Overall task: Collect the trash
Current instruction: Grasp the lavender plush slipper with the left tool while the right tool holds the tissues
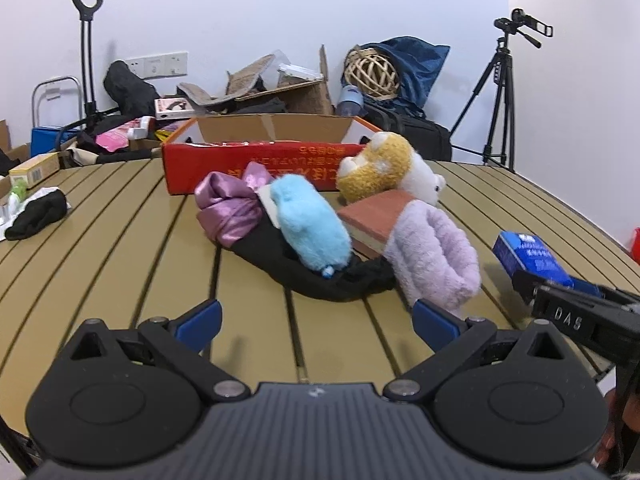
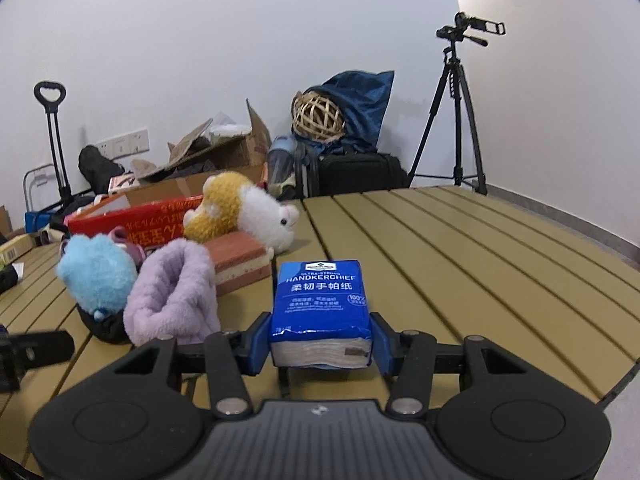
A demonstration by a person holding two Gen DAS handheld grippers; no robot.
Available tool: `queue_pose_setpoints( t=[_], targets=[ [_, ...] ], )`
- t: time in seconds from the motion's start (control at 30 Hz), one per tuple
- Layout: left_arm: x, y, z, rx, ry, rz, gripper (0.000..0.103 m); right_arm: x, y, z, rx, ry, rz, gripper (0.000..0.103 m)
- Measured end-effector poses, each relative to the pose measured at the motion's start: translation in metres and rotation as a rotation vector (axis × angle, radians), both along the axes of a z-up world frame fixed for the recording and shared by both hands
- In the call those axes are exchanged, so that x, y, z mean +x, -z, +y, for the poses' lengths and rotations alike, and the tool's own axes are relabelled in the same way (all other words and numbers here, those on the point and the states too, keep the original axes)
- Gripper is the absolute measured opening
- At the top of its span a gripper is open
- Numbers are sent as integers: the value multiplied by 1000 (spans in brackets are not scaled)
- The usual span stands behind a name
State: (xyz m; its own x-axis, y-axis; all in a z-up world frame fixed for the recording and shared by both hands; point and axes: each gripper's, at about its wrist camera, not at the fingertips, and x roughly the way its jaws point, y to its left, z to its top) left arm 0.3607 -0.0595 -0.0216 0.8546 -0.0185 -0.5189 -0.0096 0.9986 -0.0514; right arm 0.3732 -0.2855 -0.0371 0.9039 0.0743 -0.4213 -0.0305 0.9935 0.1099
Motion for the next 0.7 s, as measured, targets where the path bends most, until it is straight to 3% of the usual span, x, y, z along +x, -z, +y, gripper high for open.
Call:
queue_pose_setpoints(
  t=[0.13,0.4,0.57,0.7],
  targets=[
    [0,2,-8,-17,29,4,103,-4,-7,-11,13,17,-21,50],
    [15,5,-44,19,59,15,103,-7,-17,-36,44,47,-42,50],
    [30,8,-58,-16,40,38,103,-8,-16,-46,66,57,-35,50],
    [39,7,-69,5,42,40,103,-8,-16,-53,85,67,-30,50]
  ],
)
